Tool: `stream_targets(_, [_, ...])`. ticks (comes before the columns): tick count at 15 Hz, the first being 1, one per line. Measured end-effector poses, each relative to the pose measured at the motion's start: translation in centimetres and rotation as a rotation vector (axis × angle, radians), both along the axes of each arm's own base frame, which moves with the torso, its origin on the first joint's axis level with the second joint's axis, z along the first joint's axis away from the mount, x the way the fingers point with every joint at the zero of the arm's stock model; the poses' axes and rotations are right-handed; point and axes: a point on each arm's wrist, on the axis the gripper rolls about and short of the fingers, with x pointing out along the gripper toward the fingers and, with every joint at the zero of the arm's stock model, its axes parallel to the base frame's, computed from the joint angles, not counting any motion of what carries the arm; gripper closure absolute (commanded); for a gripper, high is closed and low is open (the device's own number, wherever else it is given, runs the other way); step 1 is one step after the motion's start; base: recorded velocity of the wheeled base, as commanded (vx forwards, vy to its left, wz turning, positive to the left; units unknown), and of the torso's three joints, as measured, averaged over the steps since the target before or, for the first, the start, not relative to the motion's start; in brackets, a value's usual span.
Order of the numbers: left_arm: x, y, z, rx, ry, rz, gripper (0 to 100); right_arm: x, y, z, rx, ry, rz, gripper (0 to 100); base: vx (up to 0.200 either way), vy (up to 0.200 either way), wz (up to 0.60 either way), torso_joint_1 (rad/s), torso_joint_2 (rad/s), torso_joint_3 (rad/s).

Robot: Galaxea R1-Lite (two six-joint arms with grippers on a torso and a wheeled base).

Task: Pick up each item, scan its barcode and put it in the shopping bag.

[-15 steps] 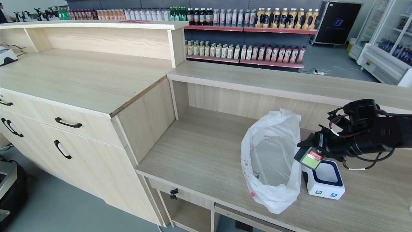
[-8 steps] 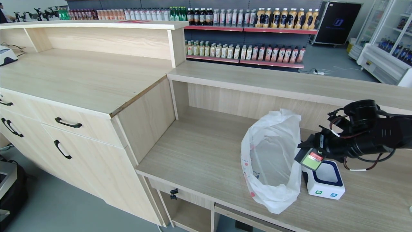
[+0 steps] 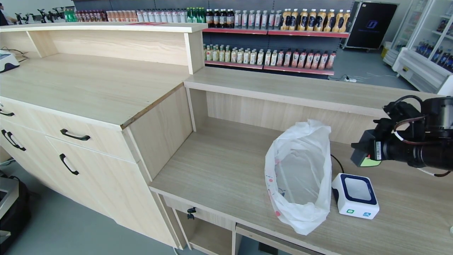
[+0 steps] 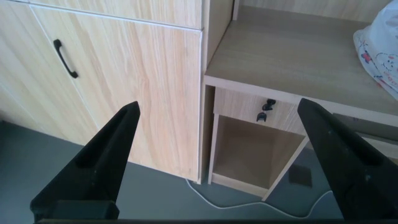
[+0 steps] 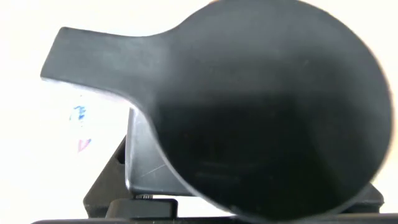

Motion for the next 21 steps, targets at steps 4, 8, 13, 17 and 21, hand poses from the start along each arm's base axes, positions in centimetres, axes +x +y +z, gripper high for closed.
stream_targets(4, [0.0,0.0,0.0,0.000,0.000,0.000,0,-1.2,0.3,0.6,-0.042,-0.108,0.002,100,0.000,0.000,0.45,-0.002,0.00,0.001])
stream_targets(8, [0.0,0.0,0.0,0.000,0.002,0.000,0,0.2,1.7,-0.4,-0.028,-0.138,0.051,100,0.000,0.000,0.00,0.000,0.00,0.000])
stream_targets(13, [0.0,0.0,0.0,0.000,0.000,0.000,0,3.1,3.5,-3.6,0.053,-0.212,0.239,100,0.000,0.000,0.00,0.000,0.00,0.000])
stream_targets(17, [0.0,0.0,0.0,0.000,0.000,0.000,0,3.8,3.9,-6.5,0.077,-0.223,0.352,100,0.000,0.000,0.00,0.000,0.00,0.000])
stream_targets(21, [0.0,0.0,0.0,0.000,0.000,0.000,0,1.1,3.8,-9.8,0.027,-0.150,0.399,100,0.000,0.000,0.00,0.000,0.00,0.000])
